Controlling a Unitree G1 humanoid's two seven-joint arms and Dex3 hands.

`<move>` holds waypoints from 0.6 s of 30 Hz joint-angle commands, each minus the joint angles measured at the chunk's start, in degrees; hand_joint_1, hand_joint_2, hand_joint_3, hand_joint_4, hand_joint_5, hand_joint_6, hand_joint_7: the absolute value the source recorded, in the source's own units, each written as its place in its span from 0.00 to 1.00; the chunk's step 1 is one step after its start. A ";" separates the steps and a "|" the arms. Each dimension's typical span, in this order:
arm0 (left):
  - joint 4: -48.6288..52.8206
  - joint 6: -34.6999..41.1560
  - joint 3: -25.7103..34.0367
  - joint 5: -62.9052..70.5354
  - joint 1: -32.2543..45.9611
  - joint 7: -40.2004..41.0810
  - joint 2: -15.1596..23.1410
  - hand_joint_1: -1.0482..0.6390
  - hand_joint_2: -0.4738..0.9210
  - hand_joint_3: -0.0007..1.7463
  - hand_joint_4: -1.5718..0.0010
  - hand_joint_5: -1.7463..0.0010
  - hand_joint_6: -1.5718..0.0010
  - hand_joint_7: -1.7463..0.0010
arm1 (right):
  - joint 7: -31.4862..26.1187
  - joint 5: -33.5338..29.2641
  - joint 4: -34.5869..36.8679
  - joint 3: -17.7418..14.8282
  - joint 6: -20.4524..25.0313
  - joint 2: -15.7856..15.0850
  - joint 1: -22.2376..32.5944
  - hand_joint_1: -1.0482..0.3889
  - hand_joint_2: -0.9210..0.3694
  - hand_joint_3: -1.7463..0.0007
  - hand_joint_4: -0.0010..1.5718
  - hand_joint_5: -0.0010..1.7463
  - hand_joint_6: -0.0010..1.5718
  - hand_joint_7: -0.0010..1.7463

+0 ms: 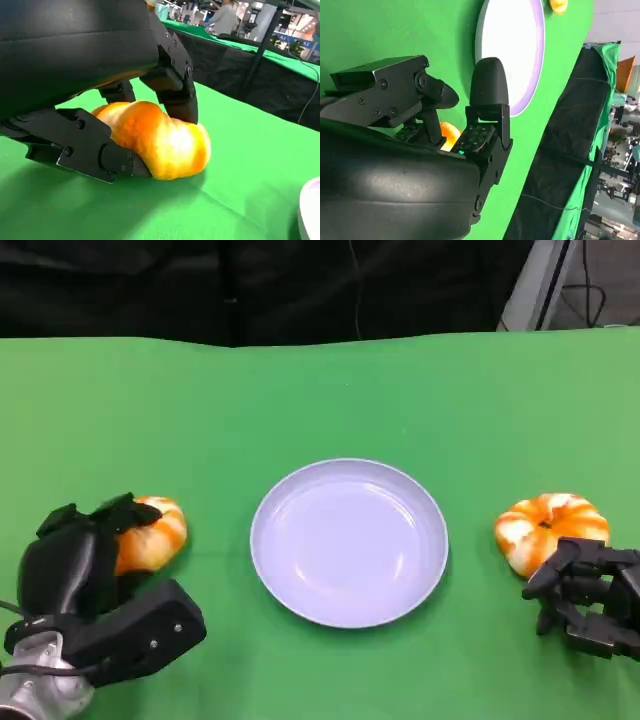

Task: Grasp the bread from the table and place it into the plate.

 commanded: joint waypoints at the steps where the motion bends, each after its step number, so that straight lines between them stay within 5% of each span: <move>1: 0.28 -0.01 0.07 -0.12 0.35 0.51 0.13 0.56 1.00 0.27 0.75 0.00 0.69 0.14 | 0.13 0.82 -0.18 -0.36 0.13 -1.04 0.19 0.81 0.08 0.57 0.53 0.85 0.55 0.65; 18: -2.67 -2.14 -0.58 0.87 0.95 3.91 0.49 0.57 1.00 0.26 0.75 0.00 0.69 0.16 | -0.55 0.34 -0.11 -0.16 0.08 -1.25 0.24 0.80 0.07 0.59 0.54 0.84 0.55 0.63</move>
